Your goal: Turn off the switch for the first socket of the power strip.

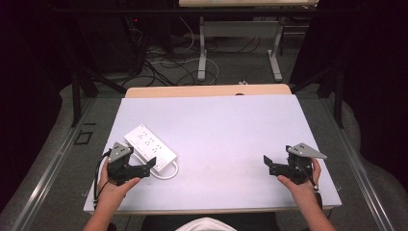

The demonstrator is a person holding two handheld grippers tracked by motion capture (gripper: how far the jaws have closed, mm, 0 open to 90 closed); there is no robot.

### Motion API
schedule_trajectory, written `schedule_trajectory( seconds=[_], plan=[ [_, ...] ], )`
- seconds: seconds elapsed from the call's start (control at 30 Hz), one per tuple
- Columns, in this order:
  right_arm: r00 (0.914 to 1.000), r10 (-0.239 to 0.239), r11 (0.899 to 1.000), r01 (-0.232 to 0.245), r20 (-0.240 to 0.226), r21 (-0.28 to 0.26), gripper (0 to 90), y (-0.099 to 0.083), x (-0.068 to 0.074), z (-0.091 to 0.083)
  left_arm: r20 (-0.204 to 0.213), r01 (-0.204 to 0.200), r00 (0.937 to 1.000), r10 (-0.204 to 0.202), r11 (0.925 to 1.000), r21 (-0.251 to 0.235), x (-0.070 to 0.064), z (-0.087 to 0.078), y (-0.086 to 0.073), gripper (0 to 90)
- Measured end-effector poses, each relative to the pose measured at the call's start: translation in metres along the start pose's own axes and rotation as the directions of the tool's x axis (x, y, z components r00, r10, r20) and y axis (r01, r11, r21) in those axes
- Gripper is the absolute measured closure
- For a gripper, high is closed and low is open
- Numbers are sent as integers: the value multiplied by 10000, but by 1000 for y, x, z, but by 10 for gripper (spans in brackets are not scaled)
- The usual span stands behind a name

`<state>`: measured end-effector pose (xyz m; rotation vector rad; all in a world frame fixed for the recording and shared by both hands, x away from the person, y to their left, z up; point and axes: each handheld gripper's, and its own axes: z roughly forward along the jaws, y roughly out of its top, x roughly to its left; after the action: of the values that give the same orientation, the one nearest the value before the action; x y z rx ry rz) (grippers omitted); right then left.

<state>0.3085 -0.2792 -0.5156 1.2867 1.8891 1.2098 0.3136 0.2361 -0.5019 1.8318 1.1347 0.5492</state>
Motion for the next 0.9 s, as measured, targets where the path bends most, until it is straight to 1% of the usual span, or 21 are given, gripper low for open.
schedule_trajectory(
  seconds=[0.03, 0.07, 0.1, 0.13, 0.17, 0.2, 0.23, 0.27, 0.3, 0.4, 0.47, 0.53, 0.6, 0.83, 0.9],
  plan=[
    [10000, -34, 10000, 34, -19, 8, 67, 0, 0, 0, 0, 0, 10000, 0, 10000, 0, 0, 0, 0, 61],
    [10000, -14, 10000, 14, -17, 18, 68, 0, 0, 0, 13, 139, 9999, -139, 9999, -14, 0, 0, 1, 68],
    [10000, -32, 10000, 32, -69, 19, 69, 0, 1, 0, -34, 42, 10000, -42, 10000, 19, 1, -1, 2, 75],
    [10000, -2, 10000, 2, 21, -6, 71, -1, 2, 1, -24, 72, 10000, -72, 10000, 13, 1, -1, 3, 83],
    [10000, -69, 9999, 69, 19, 78, 76, -1, 2, 1, -24, 72, 10000, -72, 10000, 13, 1, -1, 3, 89],
    [10000, -1, 10000, 1, 14, 16, 79, -1, 2, 1, -52, 97, 9999, -97, 10000, 20, 2, -2, 4, 95],
    [10000, -36, 10000, 36, -10, 20, 80, -1, 2, 2, -52, 97, 9999, -97, 10000, 20, 2, -2, 4, 104],
    [10000, -29, 10000, 29, -17, 27, 80, -1, 2, 2, -30, 219, 9998, -219, 9998, 8, 1, -2, 4, 112],
    [10000, 21, 9999, -21, -31, 109, 80, -1, 2, 1, -34, 258, 9997, -258, 9997, 20, 2, -2, 6, 120],
    [10000, 23, 9999, -23, -53, 106, 80, -2, 1, 2, -52, 303, 9995, -303, 9995, 22, 4, -3, 7, 153],
    [9999, 91, 9999, -90, -95, 96, 81, -2, 1, 2, -72, 362, 9993, -362, 9993, 6, 5, -4, 8, 159],
    [9999, 118, 9999, -117, -98, 113, 84, -2, 1, 3, -34, 311, 9995, -311, 9995, 21, 7, -5, 10, 163],
    [9998, 125, 9998, -123, -145, 159, 86, -3, 1, 3, 2, 343, 9994, -343, 9994, 19, 8, -6, 11, 172],
    [9996, 239, 9996, -237, -152, 182, 96, -3, 0, 3, -25, 383, 9993, -383, 9992, 68, 10, -8, 17, 217],
    [9994, 292, 9995, -289, -171, 136, 96, -3, 0, 4, -23, 326, 9995, -326, 9994, 139, 12, -9, 21, 230]
  ],
)
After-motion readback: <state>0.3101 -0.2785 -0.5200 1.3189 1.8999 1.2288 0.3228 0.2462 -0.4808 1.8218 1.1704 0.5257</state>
